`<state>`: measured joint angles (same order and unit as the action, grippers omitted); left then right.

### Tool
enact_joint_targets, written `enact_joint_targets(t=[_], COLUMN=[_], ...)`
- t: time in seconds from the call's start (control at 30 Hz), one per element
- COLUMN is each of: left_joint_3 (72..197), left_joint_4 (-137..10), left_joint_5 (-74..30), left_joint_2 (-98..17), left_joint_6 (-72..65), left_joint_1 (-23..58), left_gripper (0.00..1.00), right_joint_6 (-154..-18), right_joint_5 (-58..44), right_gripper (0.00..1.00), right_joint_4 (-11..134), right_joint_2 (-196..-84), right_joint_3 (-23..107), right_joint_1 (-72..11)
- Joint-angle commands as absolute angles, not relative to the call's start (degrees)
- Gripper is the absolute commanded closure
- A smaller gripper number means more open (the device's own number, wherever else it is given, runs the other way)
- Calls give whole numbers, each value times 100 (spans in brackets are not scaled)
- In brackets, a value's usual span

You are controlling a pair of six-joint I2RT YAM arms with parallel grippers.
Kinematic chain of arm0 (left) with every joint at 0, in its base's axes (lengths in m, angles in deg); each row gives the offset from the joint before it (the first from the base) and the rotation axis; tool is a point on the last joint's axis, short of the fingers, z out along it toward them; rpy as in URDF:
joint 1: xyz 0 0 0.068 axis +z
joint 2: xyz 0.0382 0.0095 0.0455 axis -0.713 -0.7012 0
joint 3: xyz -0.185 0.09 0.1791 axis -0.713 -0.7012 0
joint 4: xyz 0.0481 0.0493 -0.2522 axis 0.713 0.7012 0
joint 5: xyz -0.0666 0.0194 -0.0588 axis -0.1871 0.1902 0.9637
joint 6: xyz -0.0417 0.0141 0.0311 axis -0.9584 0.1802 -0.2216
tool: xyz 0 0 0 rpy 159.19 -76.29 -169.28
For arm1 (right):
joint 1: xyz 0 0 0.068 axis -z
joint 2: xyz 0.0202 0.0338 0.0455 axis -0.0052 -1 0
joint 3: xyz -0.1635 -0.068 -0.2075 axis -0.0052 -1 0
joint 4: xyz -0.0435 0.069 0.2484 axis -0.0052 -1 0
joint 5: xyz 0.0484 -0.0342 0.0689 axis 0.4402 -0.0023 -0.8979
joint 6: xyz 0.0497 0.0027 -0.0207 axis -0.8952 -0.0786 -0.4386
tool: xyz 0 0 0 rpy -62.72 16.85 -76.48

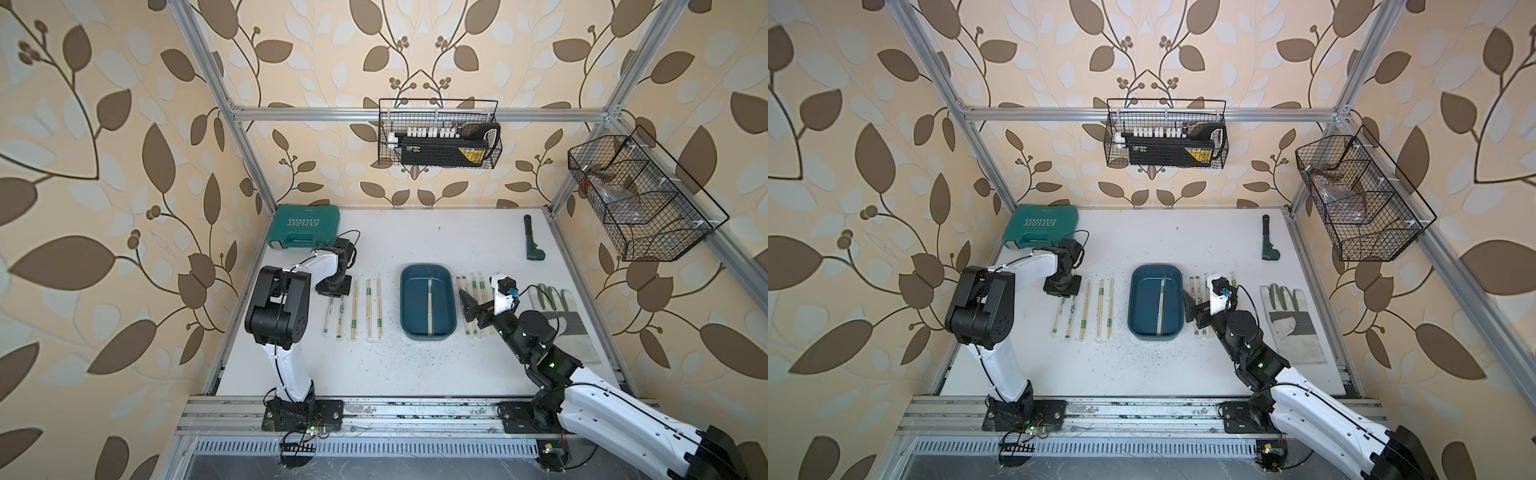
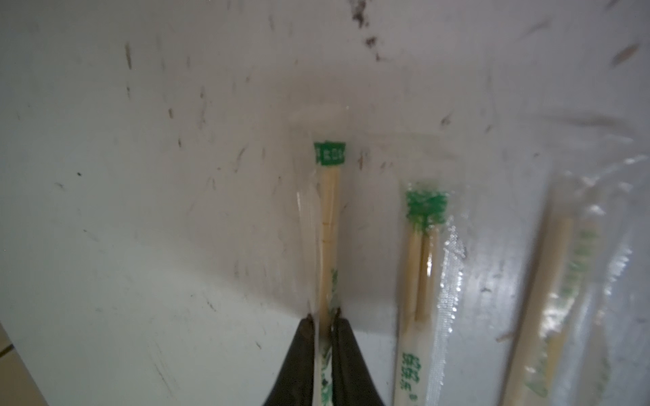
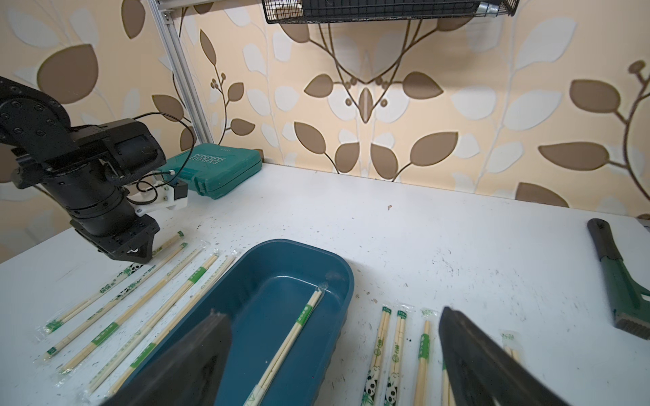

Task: Take the paired disposable chopsticks out of the storage box
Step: Place the paired disposable chopsticks at the center of the board.

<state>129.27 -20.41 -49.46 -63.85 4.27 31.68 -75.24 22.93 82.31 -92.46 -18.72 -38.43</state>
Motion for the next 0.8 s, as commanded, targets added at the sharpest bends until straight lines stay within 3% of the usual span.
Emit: enact_joint_targets(t=[0.0,0.1,0.17,0.3,0.47,0.63,0.77], left_joint_3=[13039,13208,13408,14080,15088,15781,16423], left_joint_4=[-1777,-1594,-1365,-711,-496,-1024,-917], left_joint_5=[-4756,-4840,-4973,-5323,-5119,-4036,-3922], left_joint_2=[-6251,-6057,-5919,-5589,-5509,-6226,-7105], left_joint_6=[203,164,95,-44,-396,-862,-1154], left_joint_1=[3221,3221,3197,2794,1494,600,98], left_gripper=[79,58,51,51,44,41,41], right_joint_6=[-7568,-7562,-7546,-7535,-7644,-7676,-7720], right_joint_5=[2241,2234,2249,2313,2938,3257,3613], right_gripper=[5,5,5,5,5,8,8], right_joint_4=[8331,8339,8330,8221,7742,7831,7841], right_joint_2=[-9252,-9269,-9272,-9175,-9007,-8620,-8228], right_joint_3=[-1751,-1754,-1740,-1716,-1557,-1795,-1989], right_joint_1=[-3862,-3862,-3862,-3862,-3862,-3871,-3871])
